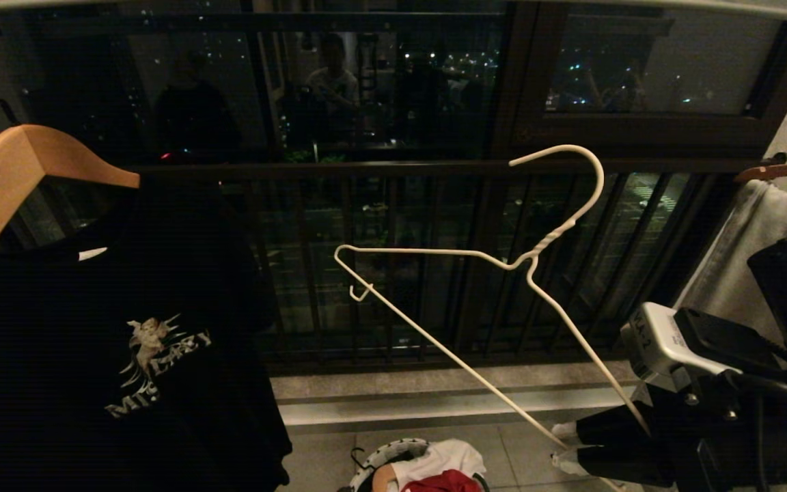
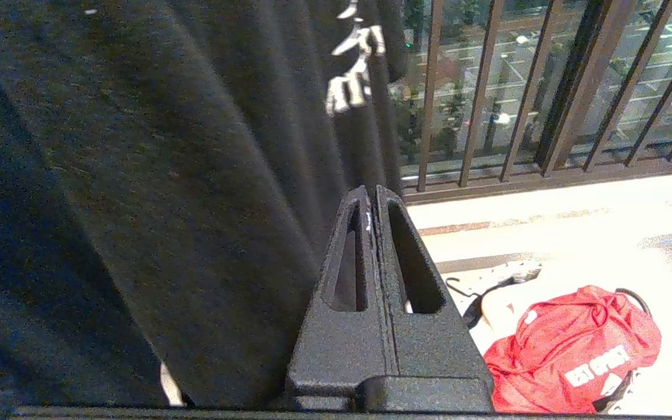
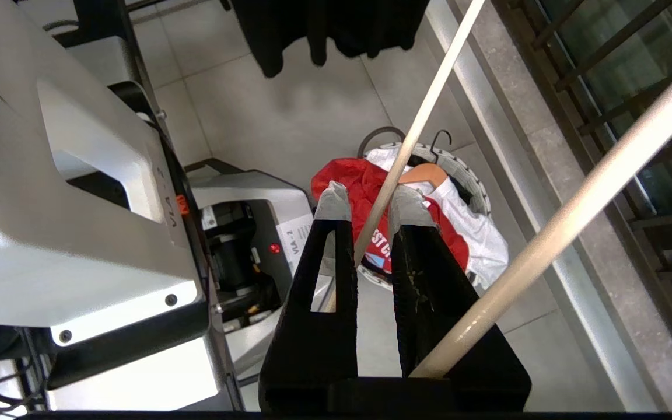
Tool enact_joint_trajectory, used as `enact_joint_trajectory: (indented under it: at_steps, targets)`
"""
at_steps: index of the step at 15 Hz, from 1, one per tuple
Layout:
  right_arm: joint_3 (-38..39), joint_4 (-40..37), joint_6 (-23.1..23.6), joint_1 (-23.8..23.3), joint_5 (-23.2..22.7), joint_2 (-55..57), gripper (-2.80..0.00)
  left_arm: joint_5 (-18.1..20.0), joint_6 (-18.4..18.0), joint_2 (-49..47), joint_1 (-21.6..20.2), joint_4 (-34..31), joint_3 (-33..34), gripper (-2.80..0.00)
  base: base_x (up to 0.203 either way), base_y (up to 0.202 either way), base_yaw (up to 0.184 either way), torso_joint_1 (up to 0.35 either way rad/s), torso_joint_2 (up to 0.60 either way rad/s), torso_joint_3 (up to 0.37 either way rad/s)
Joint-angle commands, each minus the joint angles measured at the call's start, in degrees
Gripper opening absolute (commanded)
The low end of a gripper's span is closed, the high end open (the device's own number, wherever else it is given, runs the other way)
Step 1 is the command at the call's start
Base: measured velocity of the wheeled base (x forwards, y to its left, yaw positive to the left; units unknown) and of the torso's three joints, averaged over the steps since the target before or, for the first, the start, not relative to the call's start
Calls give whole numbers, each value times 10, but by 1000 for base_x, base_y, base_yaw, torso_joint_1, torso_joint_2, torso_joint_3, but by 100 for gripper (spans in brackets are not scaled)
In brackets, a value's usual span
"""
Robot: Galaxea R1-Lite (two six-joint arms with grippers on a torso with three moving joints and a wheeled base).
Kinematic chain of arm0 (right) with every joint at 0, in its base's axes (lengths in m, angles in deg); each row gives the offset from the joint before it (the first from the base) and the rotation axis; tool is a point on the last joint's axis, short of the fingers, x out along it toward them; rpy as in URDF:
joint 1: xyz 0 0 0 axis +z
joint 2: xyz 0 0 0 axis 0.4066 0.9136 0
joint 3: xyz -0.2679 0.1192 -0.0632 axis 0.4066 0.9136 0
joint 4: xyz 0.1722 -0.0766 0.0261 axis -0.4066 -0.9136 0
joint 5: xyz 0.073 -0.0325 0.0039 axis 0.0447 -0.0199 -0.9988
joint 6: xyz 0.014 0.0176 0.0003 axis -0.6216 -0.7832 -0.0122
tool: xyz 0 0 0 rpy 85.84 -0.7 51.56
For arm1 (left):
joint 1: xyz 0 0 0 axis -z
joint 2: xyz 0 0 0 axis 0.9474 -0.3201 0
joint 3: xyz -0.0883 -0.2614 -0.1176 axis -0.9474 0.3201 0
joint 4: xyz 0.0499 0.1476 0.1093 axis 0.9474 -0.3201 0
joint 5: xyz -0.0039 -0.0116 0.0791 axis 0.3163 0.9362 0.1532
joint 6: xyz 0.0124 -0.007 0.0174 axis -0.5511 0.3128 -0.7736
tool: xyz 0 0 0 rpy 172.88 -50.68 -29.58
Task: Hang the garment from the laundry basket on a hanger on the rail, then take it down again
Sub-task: Pick up clothes from the basket
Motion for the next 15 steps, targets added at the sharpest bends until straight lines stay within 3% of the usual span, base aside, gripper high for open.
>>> enact_joint_trajectory:
  at_steps: [1,6,15]
  targets:
    - [0,-1,4,0,-2,1,-280,0,0,-1,0,0,0,-280,0,0,0,0,0,0]
    - [-1,0,5,-6,2,-6,-280,0,0,-1,0,0,0,-280,0,0,0,0,0,0]
    - [0,0,7,-18,3,-24,-280,0,0,-1,0,0,0,-280,0,0,0,-141,304,161]
